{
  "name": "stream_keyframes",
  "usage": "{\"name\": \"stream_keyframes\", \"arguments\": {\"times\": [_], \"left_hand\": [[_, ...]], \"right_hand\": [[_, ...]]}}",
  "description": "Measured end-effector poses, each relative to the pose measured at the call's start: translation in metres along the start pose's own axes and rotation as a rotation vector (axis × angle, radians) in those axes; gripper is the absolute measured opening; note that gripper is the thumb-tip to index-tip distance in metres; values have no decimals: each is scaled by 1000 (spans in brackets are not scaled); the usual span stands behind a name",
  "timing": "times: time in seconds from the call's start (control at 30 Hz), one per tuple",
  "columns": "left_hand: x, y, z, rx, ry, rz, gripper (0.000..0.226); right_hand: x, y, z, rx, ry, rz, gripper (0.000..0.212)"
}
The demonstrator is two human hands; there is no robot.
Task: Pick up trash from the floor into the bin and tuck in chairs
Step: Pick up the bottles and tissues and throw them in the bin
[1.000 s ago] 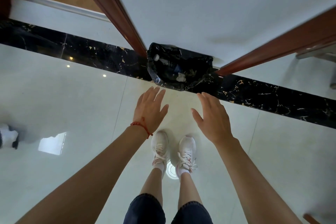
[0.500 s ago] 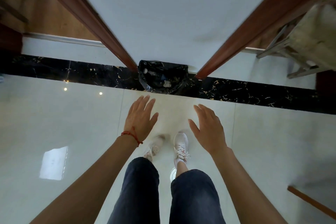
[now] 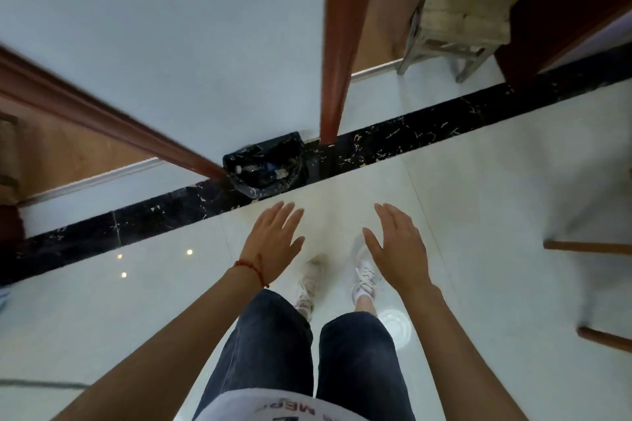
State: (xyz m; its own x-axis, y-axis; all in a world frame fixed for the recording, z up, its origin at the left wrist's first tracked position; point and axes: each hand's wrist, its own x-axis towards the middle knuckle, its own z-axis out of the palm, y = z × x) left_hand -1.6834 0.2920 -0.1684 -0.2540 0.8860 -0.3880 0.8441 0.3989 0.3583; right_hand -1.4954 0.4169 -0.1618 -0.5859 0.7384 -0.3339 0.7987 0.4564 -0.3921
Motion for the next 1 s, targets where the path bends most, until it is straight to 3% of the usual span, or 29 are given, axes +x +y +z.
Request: {"name": "stream_keyframes", "arguments": {"times": [0.33, 0.6, 1.0], "left_hand": [[24, 89, -6, 190, -105, 327, 52], [8, 199, 22, 358, -155, 576, 54], [-56, 357, 82, 350, -259, 989, 52]], "right_hand": [[-100, 61, -31, 124, 145, 371, 50], [-208, 117, -43, 216, 318, 641, 49], [-375, 176, -45, 327, 541, 1025, 49]]}}
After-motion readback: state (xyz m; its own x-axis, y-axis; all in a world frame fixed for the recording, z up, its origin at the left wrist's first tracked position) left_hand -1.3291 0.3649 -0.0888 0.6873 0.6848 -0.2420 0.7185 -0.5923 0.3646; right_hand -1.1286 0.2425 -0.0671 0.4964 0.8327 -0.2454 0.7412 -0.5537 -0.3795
